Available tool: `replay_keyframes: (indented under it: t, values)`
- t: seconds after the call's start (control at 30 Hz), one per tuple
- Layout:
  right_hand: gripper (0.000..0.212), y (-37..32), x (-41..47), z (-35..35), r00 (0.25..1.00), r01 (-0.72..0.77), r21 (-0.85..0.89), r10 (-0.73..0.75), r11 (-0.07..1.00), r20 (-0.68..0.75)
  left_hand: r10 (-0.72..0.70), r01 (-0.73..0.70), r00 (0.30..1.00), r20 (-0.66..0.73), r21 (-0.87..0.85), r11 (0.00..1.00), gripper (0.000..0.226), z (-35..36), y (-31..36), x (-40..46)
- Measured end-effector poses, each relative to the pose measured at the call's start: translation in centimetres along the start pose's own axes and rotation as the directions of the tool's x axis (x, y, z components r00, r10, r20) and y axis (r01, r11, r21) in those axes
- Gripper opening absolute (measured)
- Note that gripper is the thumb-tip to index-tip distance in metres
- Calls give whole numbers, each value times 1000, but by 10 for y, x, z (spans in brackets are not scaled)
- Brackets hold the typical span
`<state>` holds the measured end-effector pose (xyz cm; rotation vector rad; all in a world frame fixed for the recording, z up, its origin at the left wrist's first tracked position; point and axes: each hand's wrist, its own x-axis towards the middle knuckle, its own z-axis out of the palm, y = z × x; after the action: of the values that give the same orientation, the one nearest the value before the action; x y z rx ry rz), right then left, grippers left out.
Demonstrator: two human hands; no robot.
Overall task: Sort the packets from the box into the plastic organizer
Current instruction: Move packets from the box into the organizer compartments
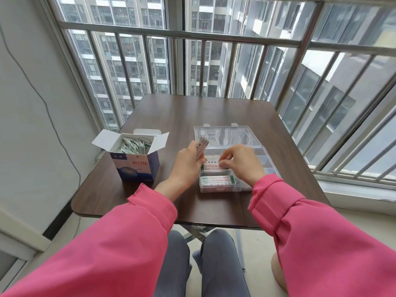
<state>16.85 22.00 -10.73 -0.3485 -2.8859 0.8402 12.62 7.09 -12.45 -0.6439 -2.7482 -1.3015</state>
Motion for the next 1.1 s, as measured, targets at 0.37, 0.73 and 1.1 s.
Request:
replay_keyframes:
  t: [0.37,0.73,1.1]
  values:
    - [12,-22,-10,-17,982,164,417,-108,894,-154,-86,139,987,138,-442,886,17,-11,13,-12]
    - [13,-9,-12,-26,995,82,539,-36,839,-95,-33,41,999,34,-272,962,5,-15,9,-6]
    - [18,4,-10,-20,997,17,531,25,847,-71,-120,120,993,15,-281,952,12,-6,7,0]
